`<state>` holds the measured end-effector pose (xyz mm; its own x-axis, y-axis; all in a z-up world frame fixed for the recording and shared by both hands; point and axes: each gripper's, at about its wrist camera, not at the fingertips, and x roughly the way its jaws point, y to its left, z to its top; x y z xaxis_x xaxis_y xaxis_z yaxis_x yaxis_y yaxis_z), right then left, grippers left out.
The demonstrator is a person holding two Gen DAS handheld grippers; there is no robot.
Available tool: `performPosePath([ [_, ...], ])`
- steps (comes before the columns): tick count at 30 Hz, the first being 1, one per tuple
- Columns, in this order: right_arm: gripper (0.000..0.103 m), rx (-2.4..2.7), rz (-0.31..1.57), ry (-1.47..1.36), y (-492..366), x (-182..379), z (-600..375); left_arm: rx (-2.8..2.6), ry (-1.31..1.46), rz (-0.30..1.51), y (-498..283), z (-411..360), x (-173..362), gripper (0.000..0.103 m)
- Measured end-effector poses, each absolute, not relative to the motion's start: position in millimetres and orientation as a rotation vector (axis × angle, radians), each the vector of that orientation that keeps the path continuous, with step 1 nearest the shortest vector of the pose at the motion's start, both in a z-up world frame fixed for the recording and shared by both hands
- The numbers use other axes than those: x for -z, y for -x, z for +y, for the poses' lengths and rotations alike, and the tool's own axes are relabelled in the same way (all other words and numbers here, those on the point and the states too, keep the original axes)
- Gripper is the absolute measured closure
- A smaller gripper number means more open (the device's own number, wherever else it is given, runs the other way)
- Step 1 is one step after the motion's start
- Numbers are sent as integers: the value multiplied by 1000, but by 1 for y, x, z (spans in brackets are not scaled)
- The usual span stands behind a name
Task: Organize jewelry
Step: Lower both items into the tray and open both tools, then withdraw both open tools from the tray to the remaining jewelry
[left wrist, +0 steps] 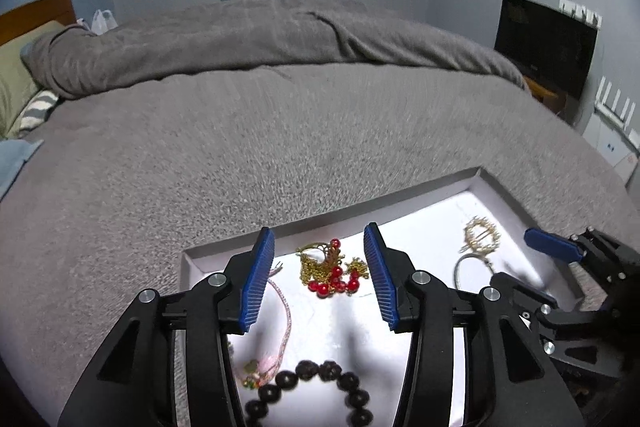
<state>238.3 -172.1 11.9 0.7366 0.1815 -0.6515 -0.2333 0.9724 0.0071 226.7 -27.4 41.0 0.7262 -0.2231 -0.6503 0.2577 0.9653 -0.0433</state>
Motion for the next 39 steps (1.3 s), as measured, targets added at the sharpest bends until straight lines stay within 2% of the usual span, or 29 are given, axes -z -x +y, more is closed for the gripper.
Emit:
performPosePath([
  [3,38,-217,690,47,-232,-17,-177,258,-39,698,-217,-23,-50,54],
  [7,36,-200,669,8,-218,-25,-181,251,-9,691,-203,-16,-61,54],
  [9,27,-195,656,-14,-209,-28,-183,243,-4,687,-193,-10,-67,53],
  [12,19,-192,627,-32,-195,-34,-182,222,2,666,-171,-5,-73,34],
  [13,17,-190,617,-34,-191,-36,-181,214,-2,658,-165,-4,-73,31],
  [17,5,-168,569,-56,-167,-39,-183,177,-21,636,-132,3,-70,26],
  [21,5,-120,538,-65,-144,-35,-188,163,-12,628,-104,13,-60,15],
  [32,5,-77,550,-111,-107,-16,-196,130,14,653,-58,40,-27,12],
  [39,5,-96,581,-80,-102,-6,-189,164,41,737,-40,45,-4,11],
])
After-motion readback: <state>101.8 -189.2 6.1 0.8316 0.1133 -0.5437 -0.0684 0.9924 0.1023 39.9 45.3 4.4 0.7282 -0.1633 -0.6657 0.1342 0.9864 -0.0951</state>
